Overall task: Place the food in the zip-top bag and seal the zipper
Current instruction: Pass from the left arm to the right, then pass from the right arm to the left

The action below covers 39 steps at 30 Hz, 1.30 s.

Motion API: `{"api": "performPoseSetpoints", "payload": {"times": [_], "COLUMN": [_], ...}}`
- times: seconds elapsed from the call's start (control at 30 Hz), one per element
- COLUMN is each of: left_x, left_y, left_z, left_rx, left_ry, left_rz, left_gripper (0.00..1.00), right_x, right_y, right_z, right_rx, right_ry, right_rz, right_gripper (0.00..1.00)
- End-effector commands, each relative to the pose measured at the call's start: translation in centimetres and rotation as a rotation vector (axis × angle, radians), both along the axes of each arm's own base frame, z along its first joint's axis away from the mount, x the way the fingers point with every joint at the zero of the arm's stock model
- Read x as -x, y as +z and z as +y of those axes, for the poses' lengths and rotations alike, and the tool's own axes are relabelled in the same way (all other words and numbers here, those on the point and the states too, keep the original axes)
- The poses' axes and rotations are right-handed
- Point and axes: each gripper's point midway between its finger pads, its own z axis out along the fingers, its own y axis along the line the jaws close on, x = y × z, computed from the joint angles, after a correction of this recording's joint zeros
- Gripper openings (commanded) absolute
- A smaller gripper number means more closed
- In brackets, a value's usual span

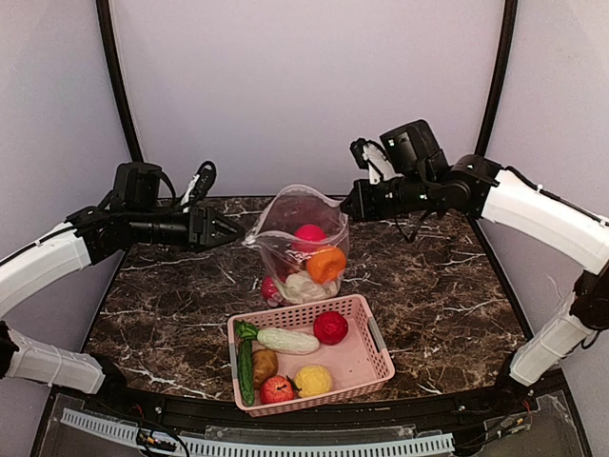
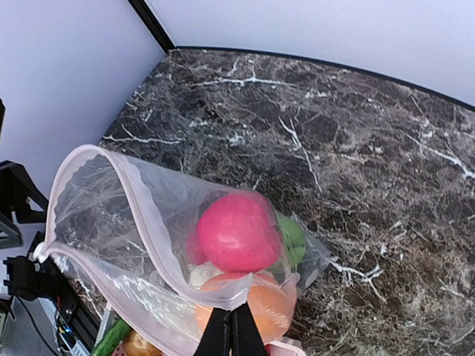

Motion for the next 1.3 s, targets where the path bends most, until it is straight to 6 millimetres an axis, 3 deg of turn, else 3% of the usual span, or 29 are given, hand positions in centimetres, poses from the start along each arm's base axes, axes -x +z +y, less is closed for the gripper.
{"api": "performPoseSetpoints", "payload": {"times": [0.0, 0.07, 0.17, 0.3, 0.5, 0.53, 0.63, 0.8, 1.0, 1.27], "left_x": [0.0, 0.1, 0.4, 0.7, 1.6, 2.1, 1.9, 2.7, 3.4, 4.4], "left_y": [0.2, 0.5, 0.6, 0.4, 0.8, 1.2, 0.8, 1.9, 1.0, 0.4], "left_z": [0.3, 0.5, 1.1, 1.3, 0.1, -0.7, -0.6, -1.5, -1.9, -3.4], "left_rx": [0.002, -0.004, -0.026, -0.041, -0.130, -0.148, -0.271, -0.345, -0.510, -0.644], "left_ry": [-0.004, 0.004, 0.015, 0.031, 0.042, 0.022, 0.062, 0.053, 0.040, -0.003], "left_rz": [-0.029, -0.048, -0.054, -0.042, -0.096, -0.113, -0.161, -0.298, -0.419, -0.566], "left_gripper": [0.64, 0.77, 0.86, 0.94, 0.95, 0.95, 0.86, 0.76, 0.60, 0.55], "right_x": [0.5, 0.7, 0.8, 0.7, 0.5, 0.5, 0.5, 0.4, 0.2, 0.0], "right_y": [-1.1, -1.0, -0.8, -0.5, -0.5, -0.5, -0.6, -0.8, -0.6, -0.7], "right_z": [0.2, 0.3, 0.5, 0.8, 1.4, 1.5, 1.6, 1.8, 2.2, 2.4], "right_rx": [-0.021, -0.026, -0.030, -0.034, -0.034, -0.034, -0.032, -0.031, -0.031, -0.023], "right_ry": [-0.016, -0.014, -0.010, -0.012, -0.011, -0.010, -0.009, -0.009, -0.002, -0.002], "right_rz": [0.025, 0.025, 0.020, 0.013, 0.012, 0.012, 0.014, 0.019, 0.013, 0.013], "right_gripper": [0.00, 0.00, 0.00, 0.00, 0.00, 0.00, 0.00, 0.00, 0.00, 0.00]}}
